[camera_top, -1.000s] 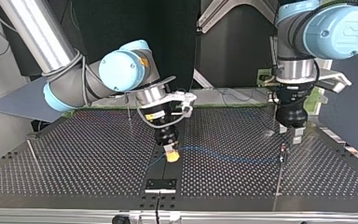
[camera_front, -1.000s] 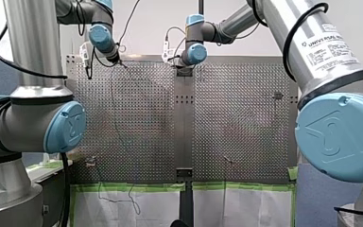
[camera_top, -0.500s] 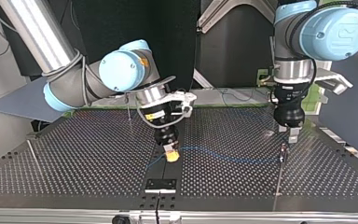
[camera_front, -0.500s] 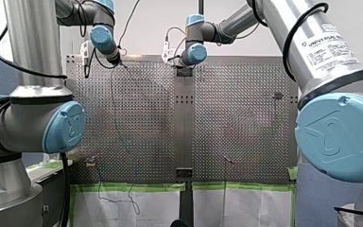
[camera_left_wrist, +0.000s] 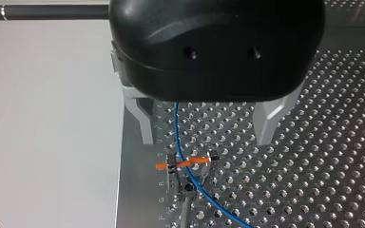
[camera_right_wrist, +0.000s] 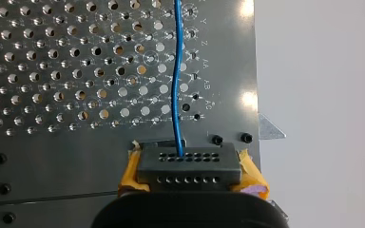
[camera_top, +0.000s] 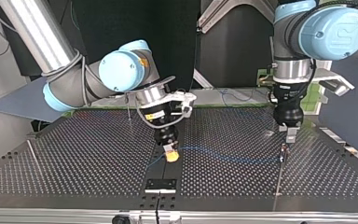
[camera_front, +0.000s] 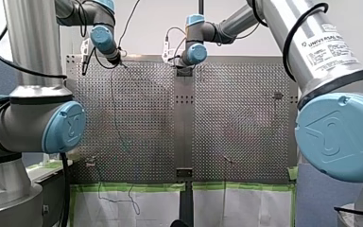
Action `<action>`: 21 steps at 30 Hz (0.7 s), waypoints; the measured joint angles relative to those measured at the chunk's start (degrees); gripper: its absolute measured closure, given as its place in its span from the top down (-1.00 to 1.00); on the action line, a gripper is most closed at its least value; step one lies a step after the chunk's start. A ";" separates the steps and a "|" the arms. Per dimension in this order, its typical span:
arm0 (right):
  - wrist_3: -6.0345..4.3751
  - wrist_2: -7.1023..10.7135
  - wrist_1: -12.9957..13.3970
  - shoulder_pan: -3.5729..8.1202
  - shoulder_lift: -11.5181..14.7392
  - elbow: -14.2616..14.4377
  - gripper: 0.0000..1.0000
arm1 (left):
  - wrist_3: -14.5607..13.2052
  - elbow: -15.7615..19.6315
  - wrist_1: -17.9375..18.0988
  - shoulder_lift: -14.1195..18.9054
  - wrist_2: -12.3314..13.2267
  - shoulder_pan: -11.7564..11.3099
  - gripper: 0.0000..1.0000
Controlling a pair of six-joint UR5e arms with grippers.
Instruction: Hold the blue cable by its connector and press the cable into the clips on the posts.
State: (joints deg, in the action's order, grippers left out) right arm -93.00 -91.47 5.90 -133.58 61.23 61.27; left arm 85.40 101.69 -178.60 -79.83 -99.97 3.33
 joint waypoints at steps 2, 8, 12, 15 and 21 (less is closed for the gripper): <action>0.01 -0.02 0.00 -0.01 -0.01 0.00 -1.00 | -0.04 0.00 0.00 0.00 0.00 0.01 1.00; 0.05 0.02 0.00 0.00 0.00 0.02 -1.00 | -0.04 0.00 -0.10 0.00 0.00 0.17 1.00; 0.02 0.01 0.00 -0.02 -0.01 0.02 -1.00 | 0.00 0.00 -0.13 0.00 0.00 0.19 1.00; 0.02 -0.02 0.00 -0.02 -0.03 0.02 -1.00 | 0.02 0.03 -0.16 0.00 -0.03 0.20 1.00; 0.07 -0.02 0.00 0.00 -0.02 0.02 -1.00 | 0.03 0.04 -0.12 0.00 -0.65 0.25 1.00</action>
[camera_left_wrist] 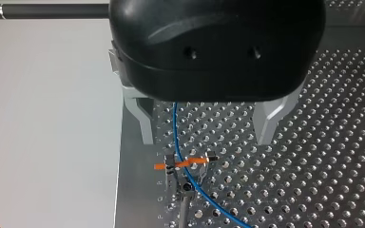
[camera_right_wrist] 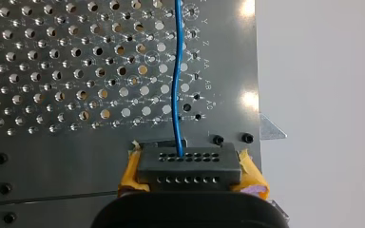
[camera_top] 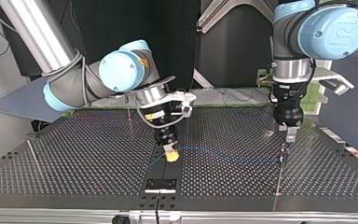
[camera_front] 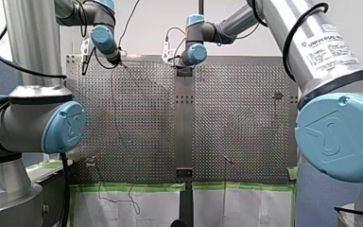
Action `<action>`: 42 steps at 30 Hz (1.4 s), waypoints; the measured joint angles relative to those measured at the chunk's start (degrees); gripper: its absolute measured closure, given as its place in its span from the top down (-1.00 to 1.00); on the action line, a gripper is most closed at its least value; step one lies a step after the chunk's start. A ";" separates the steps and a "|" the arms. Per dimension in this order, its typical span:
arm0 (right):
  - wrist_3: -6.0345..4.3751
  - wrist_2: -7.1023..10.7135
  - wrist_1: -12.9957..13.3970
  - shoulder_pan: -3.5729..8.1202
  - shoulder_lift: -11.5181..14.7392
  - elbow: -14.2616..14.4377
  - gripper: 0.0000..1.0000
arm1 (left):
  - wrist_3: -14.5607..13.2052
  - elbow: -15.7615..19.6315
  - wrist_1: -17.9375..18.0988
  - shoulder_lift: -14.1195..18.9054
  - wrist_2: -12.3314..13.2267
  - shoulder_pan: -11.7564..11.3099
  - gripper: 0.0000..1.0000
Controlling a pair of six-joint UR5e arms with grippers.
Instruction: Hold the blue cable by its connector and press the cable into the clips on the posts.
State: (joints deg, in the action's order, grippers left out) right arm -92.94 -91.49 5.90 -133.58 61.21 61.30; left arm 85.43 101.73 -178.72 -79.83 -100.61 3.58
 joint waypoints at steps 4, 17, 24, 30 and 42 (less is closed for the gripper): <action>0.01 0.04 0.00 0.01 0.00 -0.01 -1.00 | 0.05 -0.01 -0.01 0.00 -0.12 0.08 1.00; -0.04 -0.02 -0.08 0.19 0.01 0.00 -1.00 | 2.75 -1.32 0.07 -0.42 2.98 2.04 1.00; -0.16 -0.09 -0.01 0.26 0.02 -0.03 -1.00 | 4.18 -3.53 -0.04 -1.65 4.60 3.91 1.00; -0.23 -0.10 0.00 0.28 0.02 -0.03 -1.00 | 3.86 -4.68 -0.34 -2.88 4.17 4.87 1.00; -0.24 -0.10 0.00 0.24 0.00 -0.01 -1.00 | 2.84 -10.09 0.81 -8.31 -1.12 7.08 1.00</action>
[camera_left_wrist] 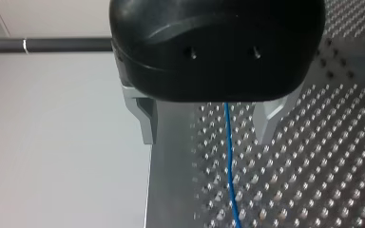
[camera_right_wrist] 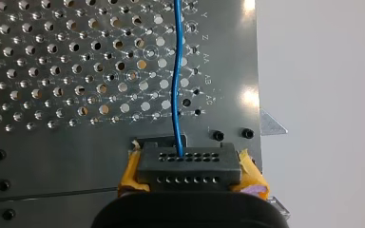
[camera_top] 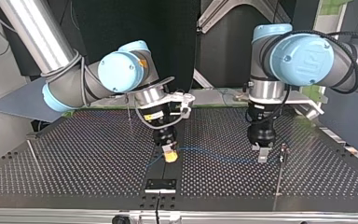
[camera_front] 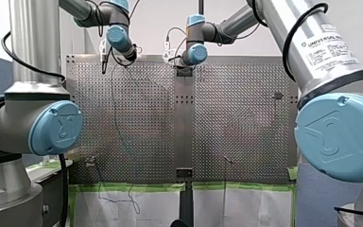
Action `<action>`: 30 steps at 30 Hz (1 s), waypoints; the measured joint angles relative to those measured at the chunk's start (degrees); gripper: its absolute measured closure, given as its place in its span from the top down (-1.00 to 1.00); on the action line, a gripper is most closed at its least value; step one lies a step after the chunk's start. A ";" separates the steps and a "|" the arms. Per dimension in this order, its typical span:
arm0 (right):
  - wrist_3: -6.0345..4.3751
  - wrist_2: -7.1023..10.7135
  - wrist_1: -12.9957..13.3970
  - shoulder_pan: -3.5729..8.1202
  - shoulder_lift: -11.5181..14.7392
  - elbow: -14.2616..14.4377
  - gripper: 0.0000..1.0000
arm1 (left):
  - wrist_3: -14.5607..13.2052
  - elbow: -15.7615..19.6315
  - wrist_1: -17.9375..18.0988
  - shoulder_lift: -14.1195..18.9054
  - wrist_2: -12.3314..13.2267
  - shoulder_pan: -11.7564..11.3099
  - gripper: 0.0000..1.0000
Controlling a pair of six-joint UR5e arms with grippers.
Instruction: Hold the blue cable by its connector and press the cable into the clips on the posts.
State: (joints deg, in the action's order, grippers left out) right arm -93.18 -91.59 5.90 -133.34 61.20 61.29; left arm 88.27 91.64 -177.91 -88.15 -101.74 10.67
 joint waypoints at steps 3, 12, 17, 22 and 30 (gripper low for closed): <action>0.00 0.03 0.00 0.02 0.00 0.01 -1.00 | -0.08 -1.34 -0.02 -1.36 -1.36 0.07 1.00; 0.04 0.01 0.00 0.04 0.01 0.00 -1.00 | -0.70 -4.73 -0.75 -6.27 -3.52 0.35 1.00; 0.16 0.04 -0.01 -0.02 0.01 0.01 -1.00 | -0.65 -7.07 -1.71 -8.77 -4.06 0.75 1.00; 0.24 0.08 -0.07 -0.13 0.02 0.00 -1.00 | 0.01 -8.69 -1.61 -11.13 -5.01 0.83 1.00; 0.31 0.11 -0.19 -0.25 0.02 -0.02 -1.00 | -0.07 -9.01 -1.51 -12.36 -5.09 0.86 1.00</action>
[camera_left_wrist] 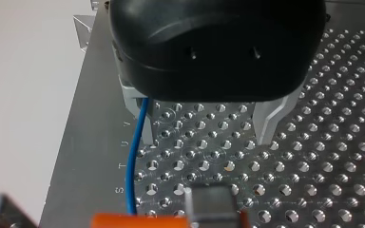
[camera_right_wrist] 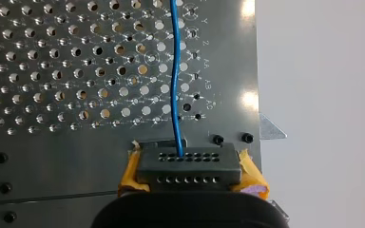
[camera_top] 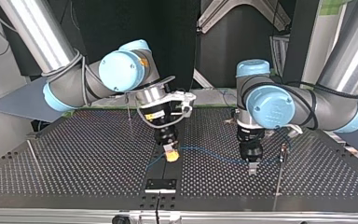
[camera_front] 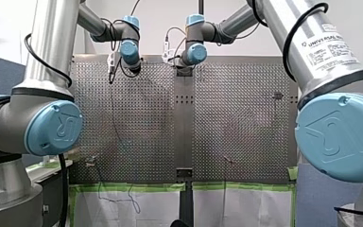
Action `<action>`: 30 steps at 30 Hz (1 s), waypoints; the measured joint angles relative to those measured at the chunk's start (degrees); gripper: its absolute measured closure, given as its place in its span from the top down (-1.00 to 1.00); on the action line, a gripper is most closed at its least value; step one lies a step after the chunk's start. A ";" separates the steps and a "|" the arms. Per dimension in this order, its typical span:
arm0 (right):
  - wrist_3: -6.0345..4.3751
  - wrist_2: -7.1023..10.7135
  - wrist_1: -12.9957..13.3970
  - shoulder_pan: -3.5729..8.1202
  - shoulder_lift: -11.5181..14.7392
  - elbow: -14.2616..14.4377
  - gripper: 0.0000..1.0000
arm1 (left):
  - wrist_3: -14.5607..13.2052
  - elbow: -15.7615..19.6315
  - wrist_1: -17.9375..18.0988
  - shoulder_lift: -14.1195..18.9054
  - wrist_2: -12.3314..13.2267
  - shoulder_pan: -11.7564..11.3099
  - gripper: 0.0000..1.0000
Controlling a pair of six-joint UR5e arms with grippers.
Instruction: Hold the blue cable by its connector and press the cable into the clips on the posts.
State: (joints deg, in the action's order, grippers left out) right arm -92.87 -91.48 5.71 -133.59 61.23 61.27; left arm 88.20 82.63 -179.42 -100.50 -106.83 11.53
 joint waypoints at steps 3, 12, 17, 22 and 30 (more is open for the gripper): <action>0.03 -0.01 -0.17 -0.01 0.00 0.01 -1.00 | -0.40 -0.02 -0.21 0.01 0.05 0.01 1.00; 0.18 -0.04 -0.58 -0.05 0.00 0.03 -1.00 | -1.38 -0.03 -0.66 0.03 -0.08 0.22 1.00; 0.28 -0.06 -0.72 -0.05 0.00 0.03 -1.00 | -1.40 -0.03 -0.59 0.08 -0.06 0.42 0.02; 0.34 -0.10 -0.80 -0.05 0.00 0.04 -1.00 | -1.25 -0.03 -0.41 0.17 -0.17 0.58 -1.00; 0.42 -0.17 -1.09 0.11 0.01 0.02 -1.00 | -0.53 0.00 -0.39 0.31 -3.32 1.01 -1.00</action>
State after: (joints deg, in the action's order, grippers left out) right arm -92.45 -91.66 4.61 -133.48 61.23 61.29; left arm 87.67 82.63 -179.81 -100.19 -110.15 12.55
